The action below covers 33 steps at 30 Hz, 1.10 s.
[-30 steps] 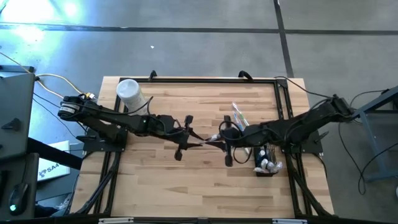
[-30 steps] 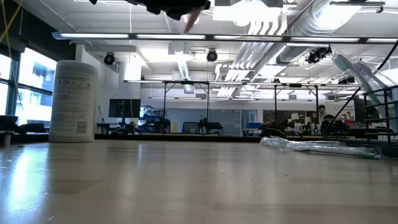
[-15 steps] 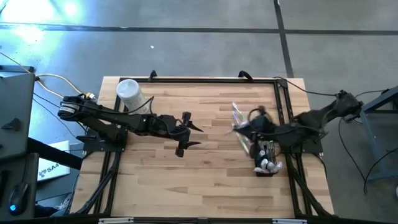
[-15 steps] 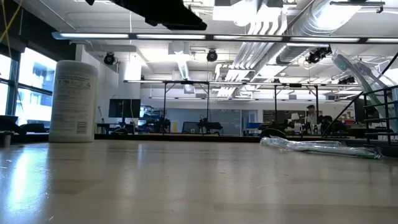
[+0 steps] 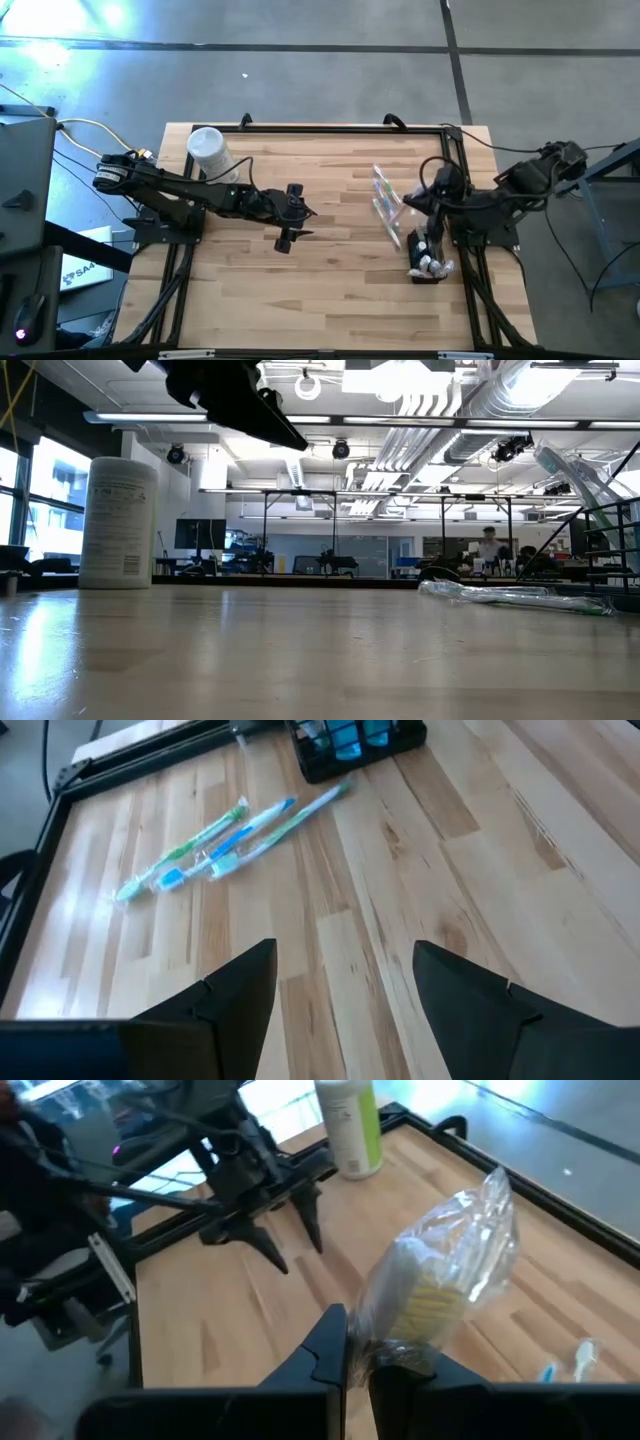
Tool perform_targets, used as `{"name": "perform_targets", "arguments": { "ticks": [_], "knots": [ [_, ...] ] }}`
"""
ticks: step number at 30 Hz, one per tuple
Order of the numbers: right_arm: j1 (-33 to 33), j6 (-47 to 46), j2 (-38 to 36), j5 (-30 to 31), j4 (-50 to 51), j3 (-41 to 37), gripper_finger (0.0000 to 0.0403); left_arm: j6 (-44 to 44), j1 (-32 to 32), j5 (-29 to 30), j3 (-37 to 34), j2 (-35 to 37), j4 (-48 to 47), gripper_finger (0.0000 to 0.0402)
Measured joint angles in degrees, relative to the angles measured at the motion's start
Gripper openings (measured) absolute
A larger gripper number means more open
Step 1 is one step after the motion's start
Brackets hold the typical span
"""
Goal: Pick & Place toothbrushing station
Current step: Put the orange toothbrush into the black mesh organizer
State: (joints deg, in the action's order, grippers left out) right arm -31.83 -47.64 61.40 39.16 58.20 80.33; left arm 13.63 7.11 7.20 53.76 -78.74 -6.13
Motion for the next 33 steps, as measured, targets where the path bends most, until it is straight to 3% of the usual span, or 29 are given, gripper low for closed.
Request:
{"name": "perform_targets", "arguments": {
  "ticks": [9,15,26,33],
  "knots": [
    [0.0,-3.7,0.5,2.2,9.6,4.2,0.001,-0.1,0.0,0.0,0.0,0.0,0.1,0.0232],
    [0.0,-19.9,0.6,1.5,27.9,5.9,0.001,-0.4,0.0,0.0,0.0,0.0,-0.6,0.0232],
    [-0.4,-25.7,1.9,-12.3,32.0,6.0,0.001,-0.4,0.0,0.0,0.0,0.0,-1.6,0.0232],
    [-0.4,-22.9,4.3,-13.8,31.8,6.0,0.001,-0.5,0.0,-0.1,0.0,0.0,-1.3,0.0232]
  ]
}}
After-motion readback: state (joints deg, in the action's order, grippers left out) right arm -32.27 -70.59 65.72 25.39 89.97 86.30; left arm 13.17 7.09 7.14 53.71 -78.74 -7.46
